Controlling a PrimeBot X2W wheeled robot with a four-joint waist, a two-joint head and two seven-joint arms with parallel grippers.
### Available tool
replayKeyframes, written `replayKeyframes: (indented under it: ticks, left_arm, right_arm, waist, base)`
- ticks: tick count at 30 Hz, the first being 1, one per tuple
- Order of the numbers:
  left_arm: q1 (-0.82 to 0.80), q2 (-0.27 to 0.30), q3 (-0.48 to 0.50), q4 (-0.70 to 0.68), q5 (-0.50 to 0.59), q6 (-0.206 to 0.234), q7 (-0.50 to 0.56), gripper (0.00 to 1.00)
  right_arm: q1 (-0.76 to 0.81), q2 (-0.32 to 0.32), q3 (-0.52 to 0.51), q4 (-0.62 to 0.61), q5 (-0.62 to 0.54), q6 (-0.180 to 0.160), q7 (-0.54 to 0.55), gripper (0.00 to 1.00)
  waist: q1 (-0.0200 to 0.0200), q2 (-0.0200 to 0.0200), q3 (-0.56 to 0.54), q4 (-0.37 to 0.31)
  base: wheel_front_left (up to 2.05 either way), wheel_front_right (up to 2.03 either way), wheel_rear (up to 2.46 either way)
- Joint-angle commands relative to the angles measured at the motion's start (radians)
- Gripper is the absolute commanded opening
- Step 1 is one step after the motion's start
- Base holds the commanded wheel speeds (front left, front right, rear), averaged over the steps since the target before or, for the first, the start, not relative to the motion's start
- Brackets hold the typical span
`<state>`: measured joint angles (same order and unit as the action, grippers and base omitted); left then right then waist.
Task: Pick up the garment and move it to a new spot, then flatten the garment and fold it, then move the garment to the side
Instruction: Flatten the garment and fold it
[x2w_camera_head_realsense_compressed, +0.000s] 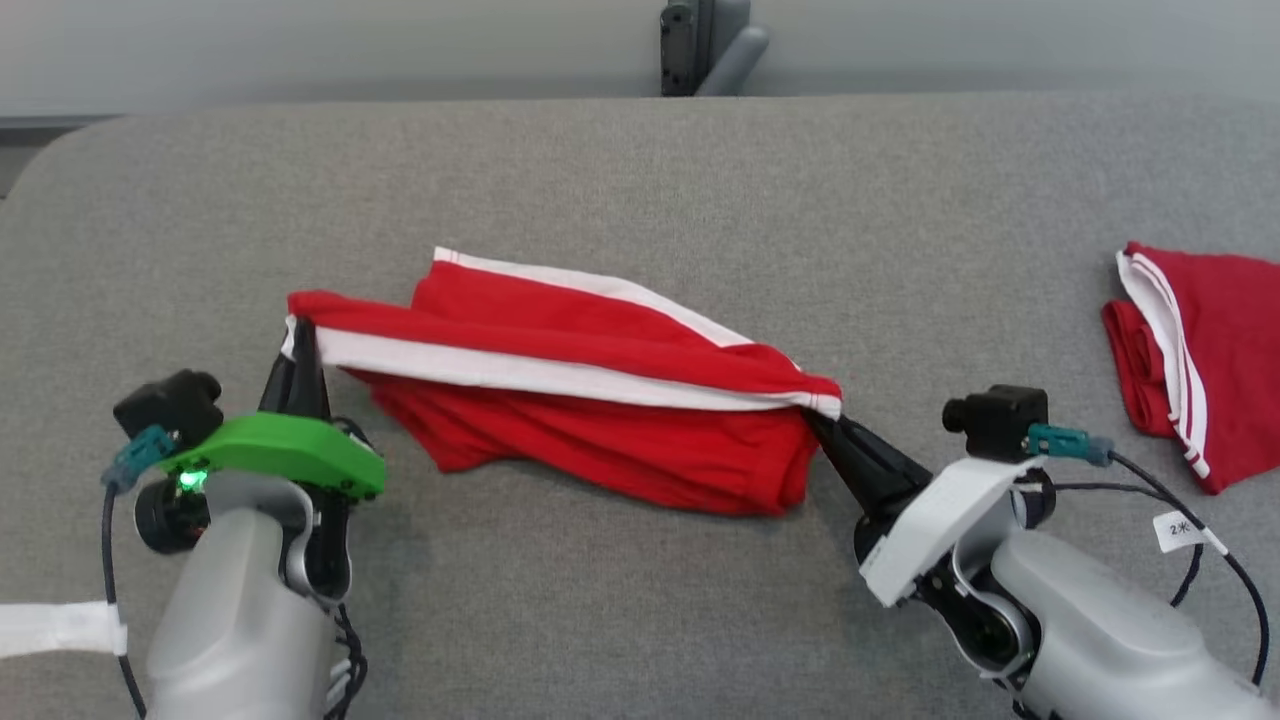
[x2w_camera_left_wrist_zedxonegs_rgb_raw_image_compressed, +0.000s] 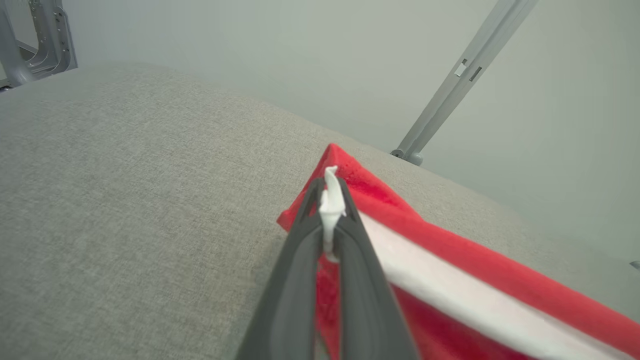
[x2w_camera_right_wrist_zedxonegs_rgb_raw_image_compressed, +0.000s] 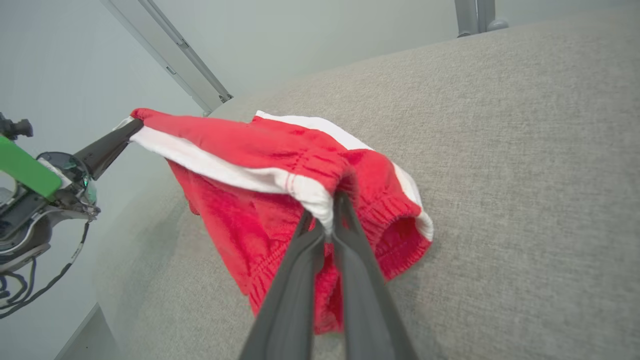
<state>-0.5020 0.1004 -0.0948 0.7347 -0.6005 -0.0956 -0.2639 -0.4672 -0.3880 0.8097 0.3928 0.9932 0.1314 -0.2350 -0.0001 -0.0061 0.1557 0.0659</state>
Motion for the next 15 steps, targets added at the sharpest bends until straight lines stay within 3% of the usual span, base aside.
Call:
replayKeyframes:
  ticks: [1,12,14,15]
  left_arm:
    - [-0.057,-0.001,-0.006,0.039,0.021,0.011,0.001,0.00]
    - [-0.274,-0.010,-0.024,0.213,0.088,0.052,0.000,0.00]
    - [-0.296,-0.017,-0.026,0.227,0.098,0.049,0.000,0.15]
    - [-0.305,-0.020,-0.025,0.230,0.102,0.048,0.000,0.31]
  right_arm:
    - [-0.042,0.007,0.007,0.018,0.015,-0.002,-0.004,0.00]
    - [-0.180,0.050,0.051,0.110,0.058,-0.002,-0.027,0.00]
    - [-0.186,0.051,0.053,0.127,0.059,-0.002,-0.028,0.00]
    - [-0.187,0.051,0.054,0.133,0.060,-0.002,-0.028,0.00]
  waist:
    - [0.0001,0.0061,0.135,-0.051]
    - [0.0001,0.0061,0.249,-0.087]
    - [0.0001,0.0061,0.255,-0.088]
    - [0.0001,0.0061,0.256,-0.088]
  base:
    - [0.00,0.00,0.00]
    - [0.00,0.00,0.00]
    - [0.00,0.00,0.00]
    - [0.00,0.00,0.00]
